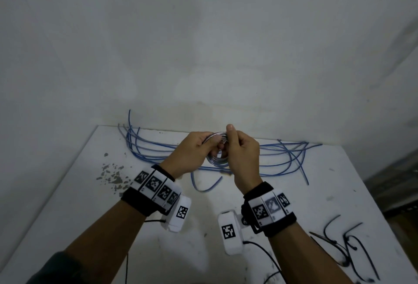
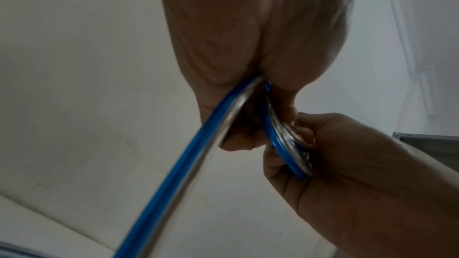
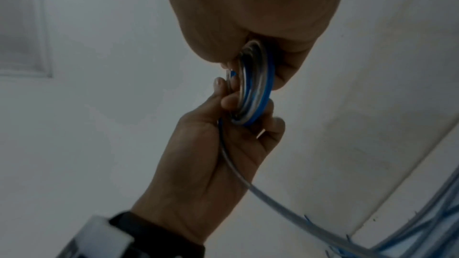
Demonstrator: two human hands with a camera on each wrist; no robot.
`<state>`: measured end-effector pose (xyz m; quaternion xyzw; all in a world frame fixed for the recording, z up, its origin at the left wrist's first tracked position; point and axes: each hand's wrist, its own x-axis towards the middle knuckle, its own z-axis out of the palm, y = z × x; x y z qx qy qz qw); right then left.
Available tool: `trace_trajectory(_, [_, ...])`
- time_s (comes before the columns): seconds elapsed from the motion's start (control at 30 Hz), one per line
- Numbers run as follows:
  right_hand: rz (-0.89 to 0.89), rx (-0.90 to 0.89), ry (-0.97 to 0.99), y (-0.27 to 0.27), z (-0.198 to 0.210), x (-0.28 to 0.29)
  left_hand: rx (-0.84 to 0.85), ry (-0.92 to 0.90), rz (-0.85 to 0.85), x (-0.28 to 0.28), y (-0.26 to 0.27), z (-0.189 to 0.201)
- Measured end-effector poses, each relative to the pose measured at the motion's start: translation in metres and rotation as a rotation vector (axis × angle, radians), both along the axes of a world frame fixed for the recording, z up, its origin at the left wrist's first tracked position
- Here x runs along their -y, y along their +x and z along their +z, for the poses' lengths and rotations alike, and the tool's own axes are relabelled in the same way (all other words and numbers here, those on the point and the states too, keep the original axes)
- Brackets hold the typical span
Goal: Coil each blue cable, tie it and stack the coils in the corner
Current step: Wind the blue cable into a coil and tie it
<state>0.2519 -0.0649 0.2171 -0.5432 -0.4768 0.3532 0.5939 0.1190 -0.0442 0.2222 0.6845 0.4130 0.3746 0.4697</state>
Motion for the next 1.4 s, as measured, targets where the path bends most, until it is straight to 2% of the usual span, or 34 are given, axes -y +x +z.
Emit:
trace_trajectory(0.2, [0.047, -0.145, 0.023, -0.007, 0.008, 0.003, 0.018, 0.005, 0.036, 0.003, 0.004, 0.000])
trace_trajectory(0.33, [0.124, -0.284, 0.013, 0.004, 0.019, 0.004, 0.115, -0.019, 0.087, 0.004, 0.007, 0.005])
trace_trajectory(0.4, [0.167, -0.262, 0.033, 0.009, 0.020, 0.004, 0.123, -0.004, 0.109, 0.003, 0.007, 0.007])
trace_trajectory(0.47, [0.195, -0.160, 0.049, 0.013, 0.018, 0.003, 0.101, 0.031, 0.151, 0.004, 0.006, 0.006])
trace_trajectory(0.6, [0.145, -0.036, 0.057, 0.013, 0.015, 0.002, 0.010, 0.158, 0.251, 0.004, 0.005, -0.002])
trace_trajectory(0.77, [0.076, -0.048, 0.061, 0.009, 0.012, 0.002, 0.053, 0.097, 0.250, 0.006, 0.005, 0.000])
trace_trajectory(0.87, [0.107, -0.008, 0.066, 0.009, 0.010, 0.000, 0.066, 0.076, 0.259, 0.006, 0.001, 0.005])
trace_trajectory(1.03, [0.133, -0.093, 0.033, 0.010, 0.010, 0.002, 0.213, -0.014, 0.391, -0.006, -0.015, 0.017])
trace_trajectory(1.17, [0.105, -0.108, 0.020, 0.013, 0.008, 0.000, 0.142, -0.146, 0.298, -0.008, -0.028, 0.015])
trace_trajectory(1.3, [0.154, -0.019, 0.021, 0.014, 0.010, -0.002, 0.039, -0.093, 0.196, -0.002, -0.026, 0.014])
trace_trajectory(1.4, [0.221, 0.078, 0.067, 0.010, 0.011, 0.001, 0.101, -0.117, 0.113, 0.005, -0.017, 0.017])
